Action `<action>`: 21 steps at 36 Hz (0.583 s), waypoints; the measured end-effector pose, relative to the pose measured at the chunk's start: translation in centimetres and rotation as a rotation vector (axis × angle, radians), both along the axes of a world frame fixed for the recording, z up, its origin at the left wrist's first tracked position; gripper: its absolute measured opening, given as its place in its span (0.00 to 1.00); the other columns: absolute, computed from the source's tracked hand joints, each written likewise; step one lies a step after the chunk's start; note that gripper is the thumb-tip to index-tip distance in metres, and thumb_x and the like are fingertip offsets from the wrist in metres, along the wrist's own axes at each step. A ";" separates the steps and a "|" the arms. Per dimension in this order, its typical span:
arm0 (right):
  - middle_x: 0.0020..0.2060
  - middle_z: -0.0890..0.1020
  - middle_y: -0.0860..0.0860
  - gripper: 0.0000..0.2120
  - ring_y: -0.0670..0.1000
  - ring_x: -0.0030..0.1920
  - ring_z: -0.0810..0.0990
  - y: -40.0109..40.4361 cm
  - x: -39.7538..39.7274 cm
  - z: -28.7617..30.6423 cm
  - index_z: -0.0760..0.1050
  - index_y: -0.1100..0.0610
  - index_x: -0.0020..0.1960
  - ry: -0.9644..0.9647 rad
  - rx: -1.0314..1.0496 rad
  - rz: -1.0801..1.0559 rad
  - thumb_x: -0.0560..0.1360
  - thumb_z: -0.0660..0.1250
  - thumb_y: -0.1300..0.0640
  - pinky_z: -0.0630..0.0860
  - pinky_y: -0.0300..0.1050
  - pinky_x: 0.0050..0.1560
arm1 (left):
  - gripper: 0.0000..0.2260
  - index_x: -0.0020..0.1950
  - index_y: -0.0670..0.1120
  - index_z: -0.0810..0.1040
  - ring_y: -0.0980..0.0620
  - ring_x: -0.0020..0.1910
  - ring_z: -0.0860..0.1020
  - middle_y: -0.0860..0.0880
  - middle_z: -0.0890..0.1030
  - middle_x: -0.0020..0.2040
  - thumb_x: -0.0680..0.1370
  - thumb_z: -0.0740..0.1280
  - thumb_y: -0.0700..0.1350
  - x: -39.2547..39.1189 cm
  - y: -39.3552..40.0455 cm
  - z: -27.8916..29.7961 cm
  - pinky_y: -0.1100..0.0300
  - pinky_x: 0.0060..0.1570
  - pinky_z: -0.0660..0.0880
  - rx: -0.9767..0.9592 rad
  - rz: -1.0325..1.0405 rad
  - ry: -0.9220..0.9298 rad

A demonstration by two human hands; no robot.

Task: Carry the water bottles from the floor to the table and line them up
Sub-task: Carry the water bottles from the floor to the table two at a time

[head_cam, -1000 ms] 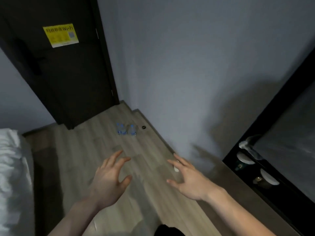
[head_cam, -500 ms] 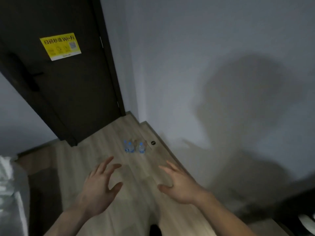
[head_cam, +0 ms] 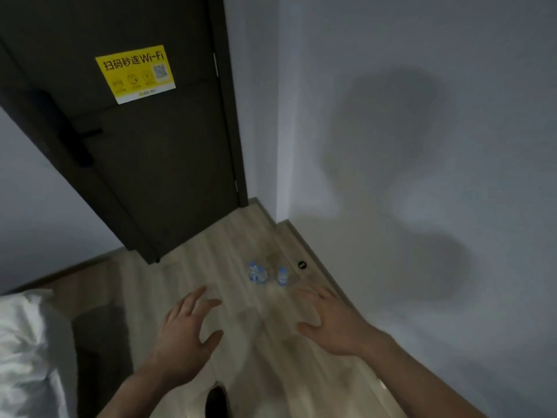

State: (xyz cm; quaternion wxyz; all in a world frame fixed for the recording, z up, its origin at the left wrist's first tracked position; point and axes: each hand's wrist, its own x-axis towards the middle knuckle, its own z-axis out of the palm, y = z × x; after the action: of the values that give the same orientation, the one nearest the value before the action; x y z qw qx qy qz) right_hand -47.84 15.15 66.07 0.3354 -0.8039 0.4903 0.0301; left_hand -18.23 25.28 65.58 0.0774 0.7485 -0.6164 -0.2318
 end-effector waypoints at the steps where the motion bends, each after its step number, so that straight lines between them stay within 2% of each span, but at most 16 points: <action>1: 0.81 0.52 0.45 0.35 0.47 0.80 0.54 -0.6 1.2 -0.3 0.55 0.42 0.81 -0.002 0.003 -0.014 0.78 0.64 0.40 0.55 0.40 0.77 | 0.25 0.74 0.64 0.64 0.51 0.80 0.55 0.57 0.51 0.82 0.79 0.67 0.59 1.4 -1.0 -0.2 0.50 0.77 0.58 -0.006 -0.017 -0.002; 3: 0.81 0.53 0.45 0.34 0.47 0.79 0.55 -1.8 3.8 -1.0 0.55 0.41 0.80 -0.017 0.025 -0.051 0.78 0.64 0.40 0.55 0.38 0.74 | 0.25 0.74 0.64 0.63 0.51 0.80 0.55 0.57 0.51 0.82 0.79 0.67 0.59 4.3 -3.0 -0.6 0.51 0.78 0.58 -0.014 -0.059 -0.013; 7: 0.82 0.50 0.47 0.36 0.49 0.80 0.51 -3.5 8.5 -2.6 0.53 0.43 0.81 -0.009 0.101 -0.115 0.78 0.64 0.39 0.54 0.42 0.77 | 0.25 0.74 0.64 0.64 0.51 0.79 0.57 0.57 0.53 0.82 0.78 0.67 0.61 9.8 -6.8 -1.3 0.51 0.77 0.58 -0.011 -0.136 -0.027; 10: 0.82 0.48 0.46 0.37 0.47 0.80 0.50 -4.7 11.2 -3.3 0.53 0.43 0.81 -0.030 0.119 -0.178 0.78 0.64 0.38 0.55 0.42 0.77 | 0.26 0.76 0.62 0.63 0.51 0.80 0.56 0.55 0.53 0.82 0.78 0.65 0.61 12.5 -10.4 -2.0 0.53 0.77 0.56 0.015 -0.221 -0.068; 13: 0.81 0.47 0.46 0.36 0.47 0.80 0.50 -5.8 12.5 -3.6 0.53 0.43 0.81 -0.048 0.145 -0.254 0.78 0.64 0.39 0.54 0.41 0.77 | 0.27 0.77 0.60 0.64 0.50 0.80 0.55 0.53 0.53 0.82 0.79 0.66 0.60 14.1 -14.2 -2.5 0.53 0.76 0.55 0.050 -0.302 -0.089; 16: 0.82 0.46 0.45 0.36 0.49 0.81 0.49 -7.5 13.0 -3.9 0.53 0.42 0.81 -0.042 0.146 -0.324 0.78 0.65 0.40 0.56 0.45 0.78 | 0.27 0.77 0.59 0.65 0.50 0.80 0.56 0.53 0.54 0.82 0.78 0.66 0.60 14.9 -18.4 -3.3 0.54 0.77 0.55 0.059 -0.361 -0.079; 21: 0.81 0.44 0.44 0.36 0.51 0.81 0.46 -12.2 13.2 -5.5 0.51 0.42 0.81 -0.010 0.151 -0.410 0.79 0.65 0.39 0.56 0.49 0.78 | 0.31 0.80 0.58 0.60 0.48 0.81 0.51 0.50 0.50 0.83 0.79 0.64 0.61 15.5 -25.5 -6.0 0.54 0.79 0.50 0.107 -0.452 -0.133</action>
State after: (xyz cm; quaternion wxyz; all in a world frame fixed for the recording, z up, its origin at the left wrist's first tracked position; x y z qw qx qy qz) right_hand -34.67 2.91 60.56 0.3963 -0.6601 0.6381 -0.0062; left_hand -2.72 -0.23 59.60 -0.0570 0.6081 -0.7590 -0.2256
